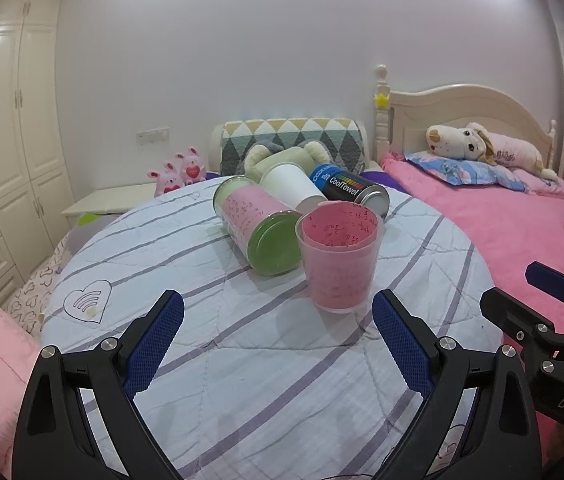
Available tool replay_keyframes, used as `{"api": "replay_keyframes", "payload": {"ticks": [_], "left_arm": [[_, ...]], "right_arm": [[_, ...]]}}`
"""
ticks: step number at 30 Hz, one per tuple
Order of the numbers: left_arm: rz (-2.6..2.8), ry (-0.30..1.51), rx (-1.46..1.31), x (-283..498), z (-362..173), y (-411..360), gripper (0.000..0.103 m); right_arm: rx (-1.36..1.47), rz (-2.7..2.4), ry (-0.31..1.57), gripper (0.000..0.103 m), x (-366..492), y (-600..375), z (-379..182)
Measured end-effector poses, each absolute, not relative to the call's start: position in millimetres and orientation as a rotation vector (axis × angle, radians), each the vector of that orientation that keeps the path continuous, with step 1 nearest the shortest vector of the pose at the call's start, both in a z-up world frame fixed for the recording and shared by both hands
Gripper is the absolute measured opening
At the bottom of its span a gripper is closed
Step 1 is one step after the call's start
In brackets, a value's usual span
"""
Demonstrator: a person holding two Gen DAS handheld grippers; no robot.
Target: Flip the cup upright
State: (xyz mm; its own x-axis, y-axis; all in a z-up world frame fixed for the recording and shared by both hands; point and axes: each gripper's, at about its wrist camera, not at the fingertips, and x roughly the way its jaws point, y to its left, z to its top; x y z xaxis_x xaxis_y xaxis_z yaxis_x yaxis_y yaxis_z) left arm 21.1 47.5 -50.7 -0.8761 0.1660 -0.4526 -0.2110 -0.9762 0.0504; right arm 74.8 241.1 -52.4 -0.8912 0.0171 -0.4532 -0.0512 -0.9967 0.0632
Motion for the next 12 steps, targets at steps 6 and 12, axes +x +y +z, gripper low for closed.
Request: {"api": "replay_keyframes", "payload": {"ticks": [6,12], "left_arm": [[2.857,0.155,-0.681,20.8,-51.2,48.2,0.097],[2.864,0.169,-0.674,21.7,-51.1,49.2,0.097]], "right_arm": [[-0.738,3.014,0.112,0.078,73.9,242.0,-54.3],[-0.767,3.01,0.087,0.078,72.2,239.9,-57.8]]}}
